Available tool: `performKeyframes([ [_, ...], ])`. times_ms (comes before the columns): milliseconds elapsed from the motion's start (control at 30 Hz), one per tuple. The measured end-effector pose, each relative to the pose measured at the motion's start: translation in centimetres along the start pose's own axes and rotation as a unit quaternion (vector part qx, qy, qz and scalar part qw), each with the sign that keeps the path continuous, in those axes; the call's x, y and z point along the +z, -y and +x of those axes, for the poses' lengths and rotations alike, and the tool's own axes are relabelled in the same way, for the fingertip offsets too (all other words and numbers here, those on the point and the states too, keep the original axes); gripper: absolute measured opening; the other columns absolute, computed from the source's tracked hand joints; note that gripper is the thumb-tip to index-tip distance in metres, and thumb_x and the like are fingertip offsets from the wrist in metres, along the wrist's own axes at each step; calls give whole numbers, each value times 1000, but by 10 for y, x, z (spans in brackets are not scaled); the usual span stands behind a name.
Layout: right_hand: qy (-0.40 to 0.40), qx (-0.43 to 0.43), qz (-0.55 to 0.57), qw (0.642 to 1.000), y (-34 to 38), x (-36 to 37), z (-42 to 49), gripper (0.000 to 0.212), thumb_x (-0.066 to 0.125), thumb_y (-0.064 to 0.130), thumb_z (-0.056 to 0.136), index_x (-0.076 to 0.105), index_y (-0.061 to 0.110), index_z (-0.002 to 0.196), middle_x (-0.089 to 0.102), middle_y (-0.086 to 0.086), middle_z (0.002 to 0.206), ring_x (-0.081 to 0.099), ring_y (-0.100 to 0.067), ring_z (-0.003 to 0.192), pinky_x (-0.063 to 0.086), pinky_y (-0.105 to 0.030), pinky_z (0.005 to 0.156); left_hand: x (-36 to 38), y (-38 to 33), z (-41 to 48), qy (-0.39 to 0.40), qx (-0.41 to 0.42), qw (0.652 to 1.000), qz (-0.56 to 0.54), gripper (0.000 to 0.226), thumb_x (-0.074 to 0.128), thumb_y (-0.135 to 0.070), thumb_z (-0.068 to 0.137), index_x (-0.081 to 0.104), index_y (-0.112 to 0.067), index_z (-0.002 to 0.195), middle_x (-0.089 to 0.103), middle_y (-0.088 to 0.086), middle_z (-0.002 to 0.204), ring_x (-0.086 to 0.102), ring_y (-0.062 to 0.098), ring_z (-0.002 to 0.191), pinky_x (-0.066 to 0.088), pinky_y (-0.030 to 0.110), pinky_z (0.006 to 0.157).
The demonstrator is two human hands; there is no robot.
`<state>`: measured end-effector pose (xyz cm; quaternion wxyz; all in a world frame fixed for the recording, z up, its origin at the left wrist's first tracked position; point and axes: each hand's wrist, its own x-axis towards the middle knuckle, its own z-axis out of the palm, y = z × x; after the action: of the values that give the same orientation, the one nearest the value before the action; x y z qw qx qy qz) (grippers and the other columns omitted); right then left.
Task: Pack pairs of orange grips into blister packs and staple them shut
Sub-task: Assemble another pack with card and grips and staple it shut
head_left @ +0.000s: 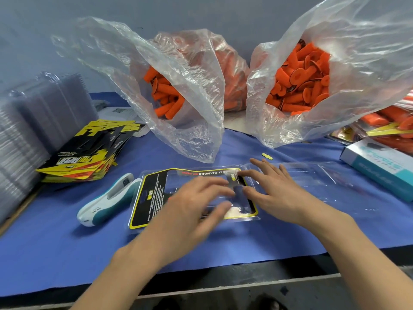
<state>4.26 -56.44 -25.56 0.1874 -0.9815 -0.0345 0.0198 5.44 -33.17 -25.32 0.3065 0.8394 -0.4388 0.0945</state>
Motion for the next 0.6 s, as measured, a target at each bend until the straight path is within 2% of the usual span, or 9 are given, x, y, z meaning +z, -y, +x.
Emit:
performKeyframes([
  [100, -13, 2, 9, 1000, 3, -6, -2, 47, 38, 51, 100, 34, 43, 145, 8, 8, 164, -5, -13, 152, -6, -40, 122, -30, 26, -6, -76, -87, 993, 17, 27, 50, -38, 99, 65, -25, 117, 59, -14, 122, 50, 0, 120, 34, 15, 104],
  [200, -95, -14, 22, 995, 18, -15, -2, 51, 41, 52, 98, 38, 37, 147, 19, 3, 162, 4, -16, 151, 1, -40, 123, -54, 54, -20, -96, -160, 982, 29, 31, 50, -44, 92, 63, -30, 117, 58, -23, 116, 50, -7, 108, 31, 5, 93],
  [300, -167, -64, 60, 982, 49, -16, 5, 51, 42, 46, 98, 41, 30, 147, 30, 3, 159, 17, -17, 149, 11, -42, 122, -64, 71, -32, -103, -208, 973, 17, 22, 56, -39, 94, 61, -35, 115, 56, -30, 109, 52, -6, 98, 37, 17, 87],
  [367, -144, -95, 53, 984, 72, -5, 13, 53, 39, 48, 100, 36, 31, 150, 28, 6, 160, 15, -17, 150, 8, -42, 122, -62, 73, -35, -100, -218, 971, 16, 21, 59, -36, 94, 61, -35, 115, 57, -28, 110, 53, -1, 100, 38, 22, 87],
  [433, -94, -109, 11, 990, 87, 10, 21, 58, 34, 56, 99, 26, 36, 153, 17, 9, 163, 6, -16, 152, 2, -43, 123, -55, 69, -35, -74, -193, 978, 36, 25, 57, -40, 96, 61, -33, 120, 57, -25, 120, 50, -1, 110, 35, 15, 95],
  [533, -20, -107, -58, 992, 91, 31, 33, 69, 24, 67, 95, 11, 38, 156, 0, 12, 165, -7, -16, 152, -6, -47, 122, -44, 63, -35, -1, -159, 985, 69, 50, 47, -54, 93, 52, -31, 137, 43, -19, 145, 34, -5, 133, 17, 5, 107],
  [600, 13, -102, -78, 992, 86, 40, 37, 72, 21, 70, 93, 6, 38, 156, -4, 13, 165, -9, -17, 152, -7, -49, 122, -39, 64, -35, 44, -158, 982, 93, 62, 36, -60, 92, 41, -31, 146, 29, -19, 155, 20, -7, 141, 3, 1, 107],
])
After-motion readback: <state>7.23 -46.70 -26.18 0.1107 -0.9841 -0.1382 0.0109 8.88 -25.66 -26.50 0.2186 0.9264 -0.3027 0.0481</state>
